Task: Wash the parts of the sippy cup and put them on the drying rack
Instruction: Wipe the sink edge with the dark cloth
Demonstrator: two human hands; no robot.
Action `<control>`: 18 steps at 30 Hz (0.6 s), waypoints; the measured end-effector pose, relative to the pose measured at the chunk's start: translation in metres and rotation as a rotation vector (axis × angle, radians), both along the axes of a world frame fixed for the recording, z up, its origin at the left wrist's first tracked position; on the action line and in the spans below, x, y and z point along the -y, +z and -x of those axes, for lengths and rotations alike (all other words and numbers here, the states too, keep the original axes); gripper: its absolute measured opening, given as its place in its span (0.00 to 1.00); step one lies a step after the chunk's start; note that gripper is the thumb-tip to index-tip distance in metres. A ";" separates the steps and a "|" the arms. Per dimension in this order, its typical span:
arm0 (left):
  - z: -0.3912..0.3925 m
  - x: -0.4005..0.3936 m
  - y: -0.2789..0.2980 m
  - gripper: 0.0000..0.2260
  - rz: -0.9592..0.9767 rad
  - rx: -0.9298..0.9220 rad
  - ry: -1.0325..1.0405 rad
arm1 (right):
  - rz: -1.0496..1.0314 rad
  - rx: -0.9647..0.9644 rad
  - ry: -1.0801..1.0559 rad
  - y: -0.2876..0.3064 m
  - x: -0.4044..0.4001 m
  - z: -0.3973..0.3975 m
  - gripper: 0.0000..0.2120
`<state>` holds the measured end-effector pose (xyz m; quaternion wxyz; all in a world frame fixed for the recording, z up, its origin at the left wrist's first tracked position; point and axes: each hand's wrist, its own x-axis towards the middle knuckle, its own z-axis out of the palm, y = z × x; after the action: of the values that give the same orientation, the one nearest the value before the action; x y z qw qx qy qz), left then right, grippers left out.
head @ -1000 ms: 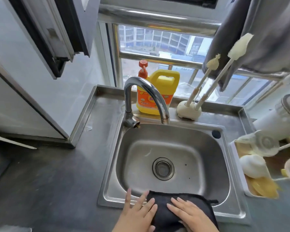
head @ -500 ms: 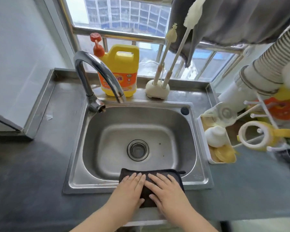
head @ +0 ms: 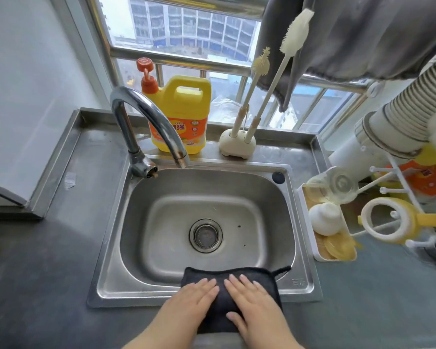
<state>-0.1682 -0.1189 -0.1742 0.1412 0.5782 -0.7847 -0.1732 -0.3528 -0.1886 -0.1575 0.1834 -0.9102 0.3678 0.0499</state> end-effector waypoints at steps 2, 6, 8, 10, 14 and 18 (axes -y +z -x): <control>-0.038 -0.019 0.000 0.24 0.010 0.049 0.058 | -0.019 0.005 0.107 -0.005 -0.007 -0.042 0.37; -0.115 -0.053 -0.012 0.22 0.039 0.161 0.138 | 0.018 -0.018 0.230 -0.006 -0.025 -0.121 0.36; -0.137 -0.067 -0.006 0.19 0.064 0.138 0.208 | 0.022 -0.024 0.260 -0.006 -0.031 -0.144 0.32; -0.138 -0.069 0.018 0.19 0.085 0.077 0.348 | 0.022 0.039 0.291 -0.005 -0.035 -0.156 0.28; -0.137 -0.064 0.067 0.10 0.119 0.144 0.422 | 0.027 0.270 0.372 0.007 -0.023 -0.162 0.14; -0.154 -0.059 0.088 0.14 0.135 0.097 0.576 | 0.064 0.327 0.419 0.041 0.011 -0.190 0.20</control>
<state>-0.0142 -0.0598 -0.0863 0.1851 0.7739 -0.6039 -0.0456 -0.1629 -0.1995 -0.1162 0.1973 -0.9678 0.1384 -0.0723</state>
